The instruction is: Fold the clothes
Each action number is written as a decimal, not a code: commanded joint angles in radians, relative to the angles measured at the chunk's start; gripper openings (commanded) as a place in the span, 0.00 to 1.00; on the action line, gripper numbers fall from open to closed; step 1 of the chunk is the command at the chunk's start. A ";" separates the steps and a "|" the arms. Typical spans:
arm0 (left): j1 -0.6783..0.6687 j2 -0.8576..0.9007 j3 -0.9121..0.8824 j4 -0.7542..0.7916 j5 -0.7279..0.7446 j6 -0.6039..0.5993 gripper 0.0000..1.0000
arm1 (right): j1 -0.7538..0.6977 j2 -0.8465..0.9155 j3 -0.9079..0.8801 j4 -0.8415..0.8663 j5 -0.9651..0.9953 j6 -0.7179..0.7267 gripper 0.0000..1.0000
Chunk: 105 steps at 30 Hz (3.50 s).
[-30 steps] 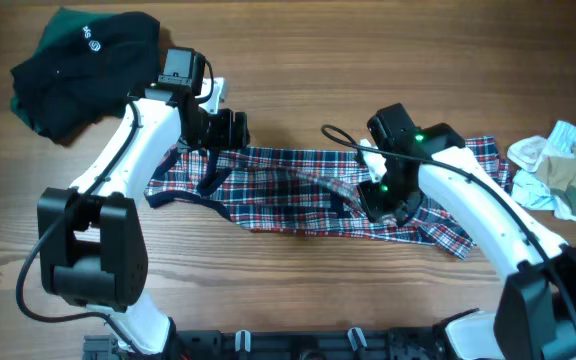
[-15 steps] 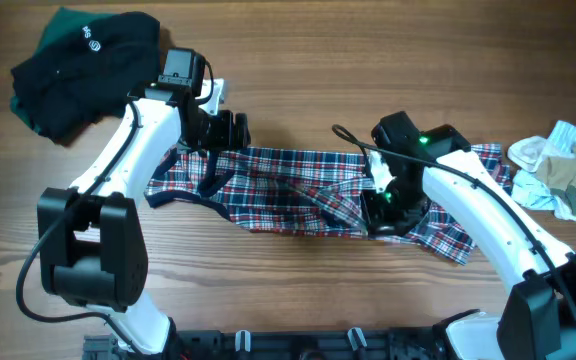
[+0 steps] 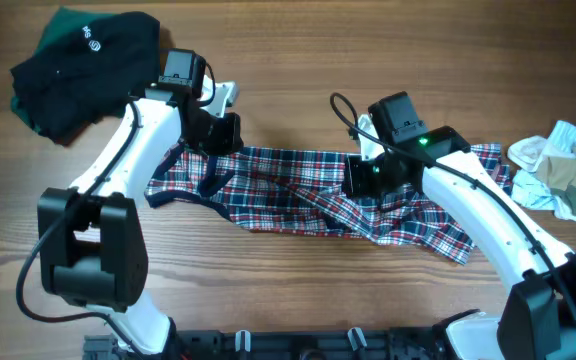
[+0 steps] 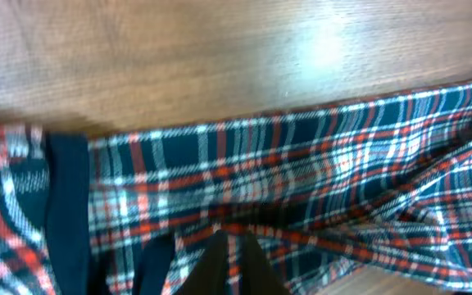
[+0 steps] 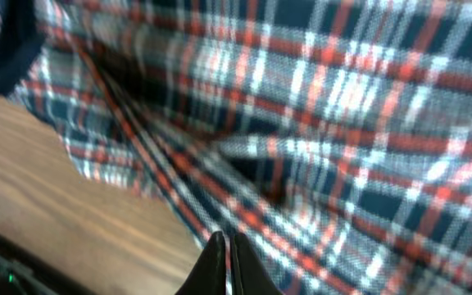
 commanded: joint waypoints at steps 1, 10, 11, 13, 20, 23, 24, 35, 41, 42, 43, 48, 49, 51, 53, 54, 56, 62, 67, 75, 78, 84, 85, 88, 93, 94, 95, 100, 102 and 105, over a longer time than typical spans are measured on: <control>-0.034 0.019 -0.003 0.006 0.038 -0.004 0.04 | 0.003 0.014 -0.001 0.038 0.028 0.027 0.04; -0.143 0.139 -0.004 0.024 -0.008 -0.079 0.04 | 0.003 0.055 -0.001 0.067 0.028 0.029 0.04; -0.143 0.146 -0.004 0.024 -0.007 -0.079 0.04 | 0.003 0.055 -0.001 0.068 0.028 0.029 0.04; -0.143 0.155 -0.004 0.024 -0.008 -0.079 0.04 | 0.003 0.055 -0.001 0.068 0.028 0.029 0.04; -0.144 0.210 -0.004 -0.017 -0.002 -0.086 0.04 | 0.003 0.055 -0.001 0.079 0.025 0.021 0.04; -0.144 0.210 -0.004 -0.080 0.001 -0.085 0.04 | 0.003 0.055 -0.001 0.090 0.043 0.023 0.04; -0.144 0.209 -0.004 -0.105 0.001 -0.085 0.04 | 0.003 0.055 -0.001 0.095 0.052 0.022 0.04; -0.143 0.191 -0.004 -0.309 0.024 -0.070 0.04 | 0.003 0.055 -0.001 0.115 0.056 0.021 0.04; -0.144 0.055 -0.004 -0.399 0.029 -0.071 0.04 | 0.002 0.055 -0.001 0.115 0.082 0.019 0.05; -0.144 0.035 -0.004 -0.420 0.029 -0.071 0.04 | 0.002 0.055 -0.001 0.115 0.082 0.020 0.05; -0.144 0.020 -0.004 -0.442 0.030 -0.071 0.04 | 0.002 0.055 -0.001 0.115 0.082 0.019 0.05; -0.179 0.009 -0.005 -0.536 0.031 -0.071 0.04 | 0.002 0.055 -0.001 0.115 0.101 0.019 0.05; -0.204 0.009 -0.005 -0.544 0.031 -0.076 0.04 | 0.002 0.055 -0.001 0.115 0.104 0.019 0.05; -0.248 0.009 -0.005 -0.508 0.023 -0.075 0.04 | 0.002 0.055 -0.001 0.116 0.108 0.019 0.05; -0.268 0.009 -0.005 -0.359 -0.030 -0.084 0.04 | 0.002 0.055 -0.001 0.126 0.116 0.019 0.05; -0.267 0.009 -0.005 -0.262 -0.089 -0.133 0.04 | 0.002 0.055 -0.001 0.129 0.115 0.019 0.05; -0.261 0.011 -0.005 -0.098 -0.165 -0.177 0.04 | 0.002 0.055 -0.001 0.126 0.115 0.019 0.05; -0.259 0.092 -0.005 0.019 -0.177 -0.184 0.04 | 0.002 0.055 -0.001 0.119 0.114 0.019 0.05; -0.259 0.155 -0.005 0.005 -0.181 -0.184 0.04 | 0.002 0.055 -0.001 0.117 0.114 0.019 0.05; -0.259 0.194 -0.005 -0.146 -0.181 -0.184 0.04 | 0.002 0.055 -0.001 0.117 0.115 0.019 0.05; -0.259 0.194 -0.005 -0.217 -0.181 -0.184 0.04 | 0.002 0.055 -0.001 0.122 0.115 0.020 0.04; -0.259 0.194 -0.070 -0.275 -0.137 -0.183 0.04 | 0.002 0.055 -0.001 0.116 0.115 0.019 0.04; -0.260 0.194 -0.084 -0.287 -0.126 -0.183 0.04 | 0.002 0.055 -0.001 0.116 0.115 0.019 0.04; -0.260 0.193 -0.113 -0.336 -0.119 -0.184 0.04 | 0.002 0.055 -0.001 0.118 0.115 0.019 0.04; -0.273 0.132 -0.114 -0.367 -0.105 -0.183 0.04 | 0.002 0.055 -0.001 0.119 0.155 0.023 0.05; -0.280 0.092 -0.114 -0.367 -0.105 -0.183 0.04 | 0.002 0.055 -0.001 0.119 0.164 0.023 0.05; -0.286 0.058 -0.114 -0.367 -0.105 -0.182 0.04 | 0.002 0.055 -0.001 0.119 0.170 0.023 0.05; -0.312 -0.153 -0.114 -0.299 -0.107 -0.183 0.04 | -0.026 0.055 -0.001 0.115 0.224 0.115 0.05; -0.312 -0.175 -0.114 -0.232 -0.110 -0.183 0.04 | -0.051 0.055 -0.001 0.064 0.208 0.130 0.05; -0.310 -0.153 -0.115 -0.142 -0.149 -0.184 0.04 | -0.057 0.055 -0.001 -0.087 0.245 0.138 0.04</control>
